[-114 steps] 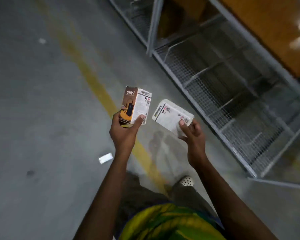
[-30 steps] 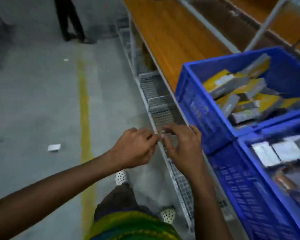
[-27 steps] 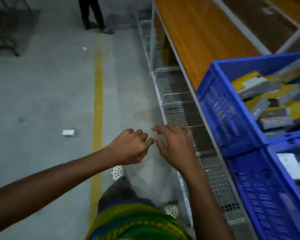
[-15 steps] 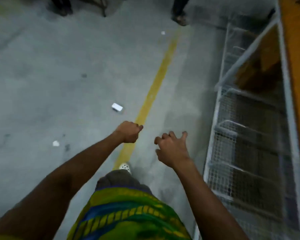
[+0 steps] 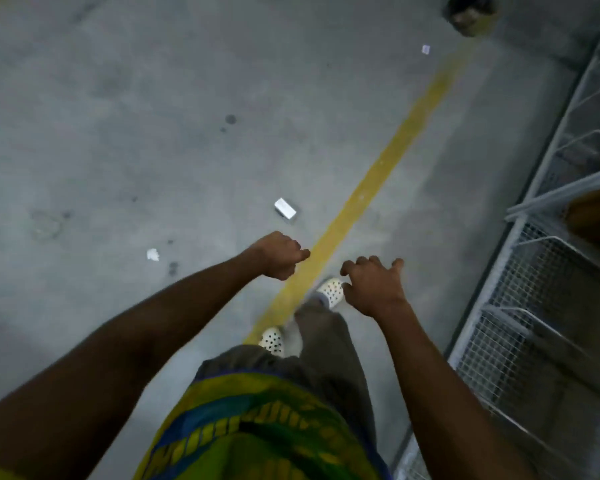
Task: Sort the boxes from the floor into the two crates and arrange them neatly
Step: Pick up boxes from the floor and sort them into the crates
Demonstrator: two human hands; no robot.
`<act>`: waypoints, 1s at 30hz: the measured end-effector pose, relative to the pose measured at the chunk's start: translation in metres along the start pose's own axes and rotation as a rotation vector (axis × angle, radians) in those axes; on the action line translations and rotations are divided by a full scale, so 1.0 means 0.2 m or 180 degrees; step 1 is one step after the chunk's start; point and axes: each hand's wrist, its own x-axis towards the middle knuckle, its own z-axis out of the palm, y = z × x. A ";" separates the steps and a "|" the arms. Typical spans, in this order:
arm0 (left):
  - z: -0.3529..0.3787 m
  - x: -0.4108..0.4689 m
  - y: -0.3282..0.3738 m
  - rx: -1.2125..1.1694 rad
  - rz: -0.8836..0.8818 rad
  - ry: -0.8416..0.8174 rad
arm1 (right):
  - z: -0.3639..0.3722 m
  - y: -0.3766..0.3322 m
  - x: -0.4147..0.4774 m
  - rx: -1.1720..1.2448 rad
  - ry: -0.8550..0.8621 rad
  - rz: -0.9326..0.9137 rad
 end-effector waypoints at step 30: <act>1.04 1.88 -1.58 -0.3993 -0.2943 -0.0075 | 0.93 -0.10 3.36 0.4733 -0.0673 0.2034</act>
